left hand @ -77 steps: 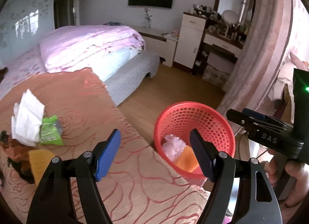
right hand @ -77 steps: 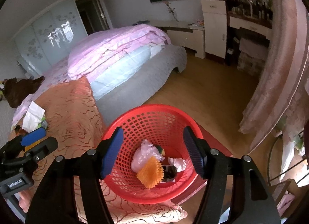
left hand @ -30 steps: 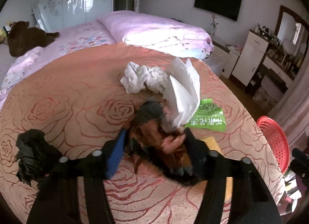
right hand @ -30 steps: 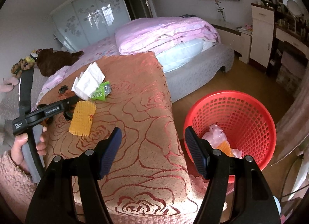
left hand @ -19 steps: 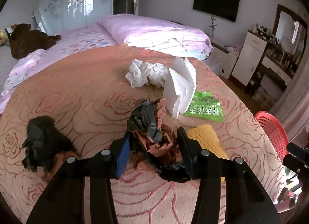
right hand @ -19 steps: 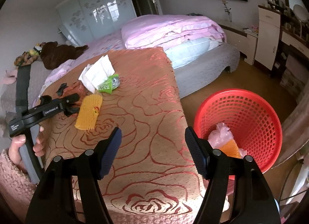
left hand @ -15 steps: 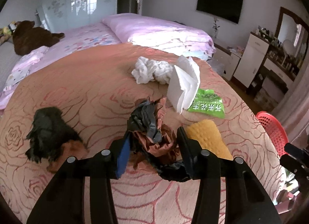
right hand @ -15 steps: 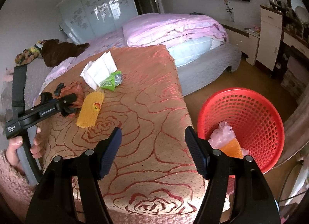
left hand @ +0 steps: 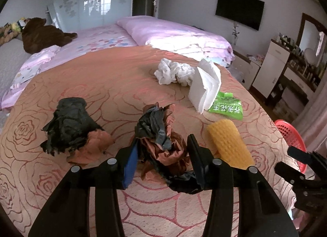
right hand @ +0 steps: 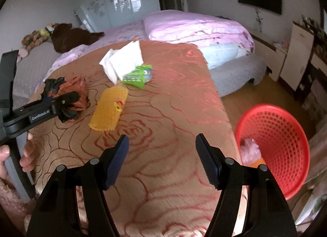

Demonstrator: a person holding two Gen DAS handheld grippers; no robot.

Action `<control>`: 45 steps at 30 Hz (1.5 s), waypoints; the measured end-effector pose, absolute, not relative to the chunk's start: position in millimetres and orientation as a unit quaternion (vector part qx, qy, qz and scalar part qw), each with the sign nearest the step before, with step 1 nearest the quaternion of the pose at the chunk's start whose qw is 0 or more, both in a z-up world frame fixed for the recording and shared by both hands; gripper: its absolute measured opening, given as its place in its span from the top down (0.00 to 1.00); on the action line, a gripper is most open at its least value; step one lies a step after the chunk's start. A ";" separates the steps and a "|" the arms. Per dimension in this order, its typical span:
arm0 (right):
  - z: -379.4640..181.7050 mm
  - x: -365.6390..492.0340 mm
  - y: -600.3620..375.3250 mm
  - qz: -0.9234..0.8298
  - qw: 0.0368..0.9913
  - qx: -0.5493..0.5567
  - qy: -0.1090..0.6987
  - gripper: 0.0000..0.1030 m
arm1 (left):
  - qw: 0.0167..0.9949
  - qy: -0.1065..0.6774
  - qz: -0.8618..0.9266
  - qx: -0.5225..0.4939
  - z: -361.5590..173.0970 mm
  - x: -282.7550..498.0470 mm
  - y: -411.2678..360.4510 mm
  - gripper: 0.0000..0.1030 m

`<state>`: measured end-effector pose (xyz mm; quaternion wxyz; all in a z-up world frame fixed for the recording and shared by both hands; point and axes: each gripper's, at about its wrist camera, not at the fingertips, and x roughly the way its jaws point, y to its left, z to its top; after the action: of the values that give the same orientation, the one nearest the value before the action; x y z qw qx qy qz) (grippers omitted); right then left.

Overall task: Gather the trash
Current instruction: 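Grasp the second yellow foam mesh net with the right tool, then carry the cloth bundle and foam net in both tools over the basket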

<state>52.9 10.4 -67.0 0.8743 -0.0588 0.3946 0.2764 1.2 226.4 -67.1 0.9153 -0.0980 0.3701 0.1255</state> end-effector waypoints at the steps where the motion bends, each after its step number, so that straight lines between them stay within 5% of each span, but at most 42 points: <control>1: -66.7 55.1 17.0 0.280 0.872 -0.062 0.396 0.36 | 0.915 0.370 0.127 -0.100 -67.1 0.1 228.0 0.57; 18: -67.6 69.2 99.7 0.340 0.846 -0.105 0.398 0.48 | 0.914 0.363 0.138 -0.119 -68.1 -13.9 243.9 0.57; 26: -72.8 70.4 91.9 0.334 0.846 -0.090 0.405 0.65 | 0.914 0.362 0.139 -0.116 -68.5 -14.3 244.0 0.57; 45: -58.7 66.4 51.5 0.316 0.865 -0.051 0.388 0.77 | 0.920 0.356 0.124 -0.108 -61.7 -15.9 232.4 0.57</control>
<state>66.4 51.5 -58.7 0.8646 -0.0510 0.3875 0.3159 -15.9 232.4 -61.7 0.9198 -0.1076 0.3563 0.1240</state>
